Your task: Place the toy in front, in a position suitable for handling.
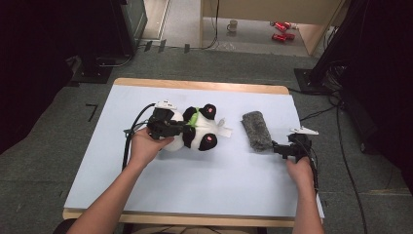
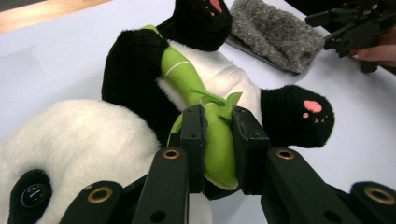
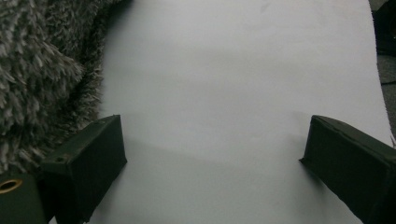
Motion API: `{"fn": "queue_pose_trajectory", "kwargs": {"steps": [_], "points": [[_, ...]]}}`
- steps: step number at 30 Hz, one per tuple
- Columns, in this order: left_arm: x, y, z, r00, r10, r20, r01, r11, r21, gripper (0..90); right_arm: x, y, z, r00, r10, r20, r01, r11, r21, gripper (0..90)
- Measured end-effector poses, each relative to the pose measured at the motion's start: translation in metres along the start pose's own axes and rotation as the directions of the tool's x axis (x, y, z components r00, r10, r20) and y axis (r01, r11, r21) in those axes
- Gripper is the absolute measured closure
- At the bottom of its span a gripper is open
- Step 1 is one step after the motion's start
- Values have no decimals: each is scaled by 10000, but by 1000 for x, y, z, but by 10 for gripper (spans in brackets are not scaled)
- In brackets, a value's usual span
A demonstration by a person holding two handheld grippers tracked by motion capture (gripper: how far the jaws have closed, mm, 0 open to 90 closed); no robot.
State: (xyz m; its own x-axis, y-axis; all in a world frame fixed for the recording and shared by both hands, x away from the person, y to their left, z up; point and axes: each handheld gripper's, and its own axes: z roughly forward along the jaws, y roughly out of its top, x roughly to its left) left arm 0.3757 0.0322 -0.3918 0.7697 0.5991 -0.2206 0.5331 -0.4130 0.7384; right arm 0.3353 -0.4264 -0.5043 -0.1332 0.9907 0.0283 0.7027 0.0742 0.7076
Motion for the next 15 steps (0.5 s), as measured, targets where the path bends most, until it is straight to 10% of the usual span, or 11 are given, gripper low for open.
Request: {"fn": "queue_pose_trajectory", "kwargs": {"steps": [15], "points": [[-5,-15,19,9980,519,-360,-532,9979,-367,538,0,0,0,10000,-5,-7,5,10000,6,44]]}}
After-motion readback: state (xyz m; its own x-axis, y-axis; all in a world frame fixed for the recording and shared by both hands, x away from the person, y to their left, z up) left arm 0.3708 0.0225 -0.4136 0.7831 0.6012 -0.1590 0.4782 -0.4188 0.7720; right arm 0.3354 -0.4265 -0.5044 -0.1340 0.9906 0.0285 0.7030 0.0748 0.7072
